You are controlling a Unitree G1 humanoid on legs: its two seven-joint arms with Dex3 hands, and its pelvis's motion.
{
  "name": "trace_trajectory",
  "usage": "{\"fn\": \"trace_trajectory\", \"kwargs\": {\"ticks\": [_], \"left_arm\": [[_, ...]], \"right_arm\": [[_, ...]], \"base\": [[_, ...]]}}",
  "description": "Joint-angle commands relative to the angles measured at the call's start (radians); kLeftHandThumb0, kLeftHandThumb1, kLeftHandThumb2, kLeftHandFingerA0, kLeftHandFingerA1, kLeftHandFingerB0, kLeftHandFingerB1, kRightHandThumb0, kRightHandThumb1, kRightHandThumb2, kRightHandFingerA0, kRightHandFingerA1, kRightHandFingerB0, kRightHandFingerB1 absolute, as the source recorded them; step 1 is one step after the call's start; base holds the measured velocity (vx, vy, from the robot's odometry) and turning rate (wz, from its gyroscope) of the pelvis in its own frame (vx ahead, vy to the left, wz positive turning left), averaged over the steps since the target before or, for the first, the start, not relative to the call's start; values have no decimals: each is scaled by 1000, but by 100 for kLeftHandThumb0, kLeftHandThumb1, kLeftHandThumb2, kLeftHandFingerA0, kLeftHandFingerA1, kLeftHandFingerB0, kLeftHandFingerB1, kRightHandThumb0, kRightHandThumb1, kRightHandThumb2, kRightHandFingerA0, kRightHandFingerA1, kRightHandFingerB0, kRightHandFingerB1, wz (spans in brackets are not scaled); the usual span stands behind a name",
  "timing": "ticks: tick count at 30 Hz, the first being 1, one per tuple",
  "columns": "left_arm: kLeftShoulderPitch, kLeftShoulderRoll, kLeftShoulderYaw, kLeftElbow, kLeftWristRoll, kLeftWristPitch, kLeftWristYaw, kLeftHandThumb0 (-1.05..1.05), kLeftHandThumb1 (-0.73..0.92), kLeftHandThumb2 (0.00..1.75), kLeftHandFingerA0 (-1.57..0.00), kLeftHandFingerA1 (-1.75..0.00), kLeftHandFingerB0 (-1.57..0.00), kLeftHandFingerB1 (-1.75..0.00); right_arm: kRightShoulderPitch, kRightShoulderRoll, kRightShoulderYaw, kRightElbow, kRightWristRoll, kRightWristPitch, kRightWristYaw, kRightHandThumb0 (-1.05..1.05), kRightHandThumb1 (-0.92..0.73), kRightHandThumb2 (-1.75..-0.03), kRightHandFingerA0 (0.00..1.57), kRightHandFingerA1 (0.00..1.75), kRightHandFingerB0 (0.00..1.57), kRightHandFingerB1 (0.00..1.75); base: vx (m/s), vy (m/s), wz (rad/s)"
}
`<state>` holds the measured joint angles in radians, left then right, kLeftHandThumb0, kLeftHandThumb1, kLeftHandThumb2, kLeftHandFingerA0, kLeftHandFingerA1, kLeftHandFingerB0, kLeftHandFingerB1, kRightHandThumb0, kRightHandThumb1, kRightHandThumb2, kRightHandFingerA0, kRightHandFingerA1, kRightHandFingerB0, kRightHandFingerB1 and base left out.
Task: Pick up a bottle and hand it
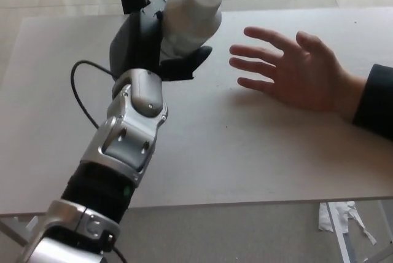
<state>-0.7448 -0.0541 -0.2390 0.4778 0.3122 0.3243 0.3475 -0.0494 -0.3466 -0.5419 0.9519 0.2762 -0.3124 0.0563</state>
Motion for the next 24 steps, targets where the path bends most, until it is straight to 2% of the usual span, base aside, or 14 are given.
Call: {"fn": "trace_trajectory", "kwargs": {"ticks": [1,3,4,6,8,9,10,12,17,19,21,22,23,24], "left_arm": [[-249,-60,-14,133,27,162,-60,-15,67,77,-82,-143,-81,-82],[-288,-77,-45,175,41,208,-92,-17,66,73,-83,-133,-76,-69],[-297,-82,-58,190,47,211,-97,-22,72,67,-83,-118,-71,-64],[-320,-94,-89,225,60,237,-114,-23,72,68,-81,-134,-71,-68],[-344,-98,-103,257,57,252,-134,-23,68,66,-81,-141,-74,-69],[-351,-114,-114,279,59,251,-129,-17,66,72,-88,-169,-68,-142],[-368,-143,-140,324,69,258,-128,-23,67,70,-72,-147,-71,-112],[-404,-180,-177,405,86,284,-134,-17,64,65,-77,-131,-63,-70],[-448,-220,-345,545,183,240,-182,-26,42,79,-75,-96,-65,-70],[-455,-227,-454,597,247,216,-195,-21,52,58,-80,-148,-74,-71],[-457,-234,-515,621,275,213,-209,-21,51,57,-83,-157,-71,-76],[-461,-245,-534,634,275,208,-225,-21,53,57,-84,-164,-67,-77],[-475,-256,-586,663,304,223,-273,-22,52,57,-85,-169,-64,-79],[-478,-265,-596,676,299,228,-283,-18,52,57,-84,-168,-64,-77]], "right_arm": [[-21,-4,27,6,-21,18,-30,-105,-33,-117,152,132,38,116],[-29,4,34,3,-20,17,-38,-38,1,-90,144,133,54,91],[-28,9,40,-10,-23,20,-43,-105,-43,-93,157,137,27,146],[-20,22,63,-45,-43,25,-62,-105,-33,-117,157,139,37,115],[-22,35,72,-61,-38,29,-60,-105,-44,-92,122,140,21,146],[-18,45,81,-76,-43,31,-65,-105,-45,-94,78,154,21,141],[-15,64,94,-96,-46,32,-69,-105,-43,-94,69,154,23,141],[-24,92,109,-93,-74,6,-130,-104,-45,-98,157,142,32,100],[-31,137,119,-146,-56,44,-154,-100,-43,-118,157,174,38,101],[-37,141,120,-163,-40,71,-136,-105,-37,-107,157,150,40,109],[-36,149,121,-185,-22,102,-114,-39,-5,-92,149,134,45,85],[-32,146,127,-202,-24,126,-111,-105,-47,-85,157,134,28,132],[-37,157,113,-209,0,140,-109,-84,-38,-116,157,153,48,110],[-33,165,114,-218,-1,132,-114,-38,4,-88,149,134,55,90]], "base": [[0,0,0],[0,0,0],[0,0,0],[0,0,0],[0,0,0],[0,0,0],[0,0,0],[0,0,0],[0,0,0],[0,0,0],[0,0,0],[0,0,0],[0,0,0],[0,0,0]]}}
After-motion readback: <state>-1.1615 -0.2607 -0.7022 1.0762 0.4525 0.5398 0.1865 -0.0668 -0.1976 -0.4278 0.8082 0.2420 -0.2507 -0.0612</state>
